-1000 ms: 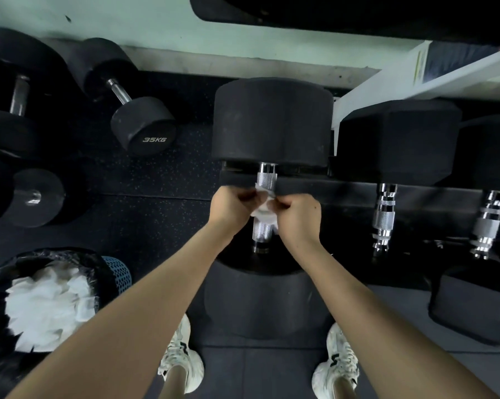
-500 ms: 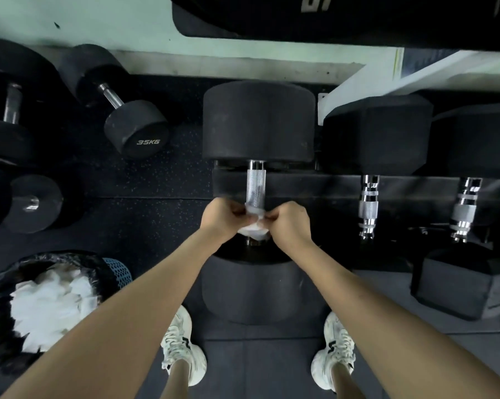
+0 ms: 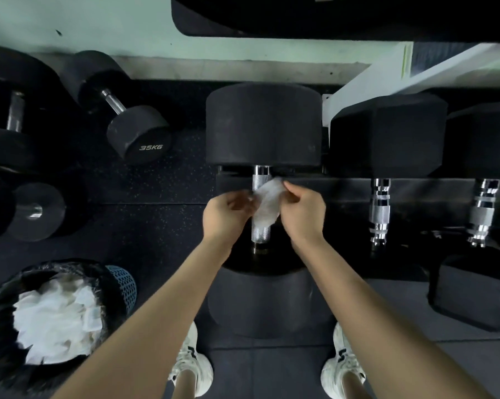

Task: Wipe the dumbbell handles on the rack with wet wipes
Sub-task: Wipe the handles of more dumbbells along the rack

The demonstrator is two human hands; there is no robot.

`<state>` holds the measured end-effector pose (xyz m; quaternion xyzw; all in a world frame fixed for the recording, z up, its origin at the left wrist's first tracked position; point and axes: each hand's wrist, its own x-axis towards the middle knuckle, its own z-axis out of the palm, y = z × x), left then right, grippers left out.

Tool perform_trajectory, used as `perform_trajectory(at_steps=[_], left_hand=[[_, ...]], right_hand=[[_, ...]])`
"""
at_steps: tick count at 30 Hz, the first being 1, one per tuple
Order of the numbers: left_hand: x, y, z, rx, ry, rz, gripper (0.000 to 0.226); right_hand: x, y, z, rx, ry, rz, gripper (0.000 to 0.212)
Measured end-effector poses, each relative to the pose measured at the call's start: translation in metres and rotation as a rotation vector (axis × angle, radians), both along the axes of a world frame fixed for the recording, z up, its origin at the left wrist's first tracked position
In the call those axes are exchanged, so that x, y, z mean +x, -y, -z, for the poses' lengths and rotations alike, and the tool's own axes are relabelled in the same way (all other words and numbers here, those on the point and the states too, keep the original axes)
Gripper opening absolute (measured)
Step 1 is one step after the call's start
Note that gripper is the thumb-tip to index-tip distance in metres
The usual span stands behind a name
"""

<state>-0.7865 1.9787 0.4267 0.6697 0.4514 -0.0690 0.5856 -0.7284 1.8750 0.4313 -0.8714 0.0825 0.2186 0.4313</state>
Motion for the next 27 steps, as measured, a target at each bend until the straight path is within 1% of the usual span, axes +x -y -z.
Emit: perform_trajectory(at_steps=[1,2,4,8,10,11,17,19,21,23,27], left_hand=[[0.003,0.002,0.0,0.009,0.01,-0.018,0.023],[0.005,0.005,0.002,0.027,0.005,-0.023,0.026],[0.006,0.007,0.004,0.046,-0.006,-0.025,0.027],[0.002,0.003,0.006,-0.083,0.021,-0.064,0.035],[0.001,0.001,0.007,-0.13,0.032,-0.061,0.036],[0.002,-0.001,0.007,-0.136,0.032,-0.048,0.037],[-0.001,-0.002,0.007,-0.098,0.041,0.056,0.043],[-0.001,-0.004,0.007,-0.096,0.025,0.073,0.044],[-0.001,-0.006,0.008,-0.136,0.013,0.073,0.045],[-0.001,-0.007,0.008,-0.16,0.024,0.091,0.044],[-0.003,-0.006,0.004,-0.191,0.059,0.083,0.048]], right_hand=[[-0.002,-0.009,0.002,0.112,-0.052,0.027,0.018],[-0.007,-0.016,0.004,0.169,-0.098,0.019,0.017],[-0.017,-0.02,0.012,0.176,-0.135,0.0,0.022],[-0.009,-0.017,0.02,0.327,-0.132,0.251,0.02],[0.001,-0.023,0.018,0.384,-0.106,0.278,0.028],[0.003,-0.025,0.018,0.399,-0.107,0.263,0.028],[-0.019,0.004,0.021,0.297,-0.27,0.062,0.019],[-0.007,0.002,0.022,0.277,-0.262,0.054,0.019],[0.006,-0.004,0.02,0.294,-0.221,0.074,0.016],[0.002,-0.004,0.02,0.29,-0.203,0.06,0.016],[-0.02,0.017,0.023,0.136,-0.273,-0.119,0.025]])
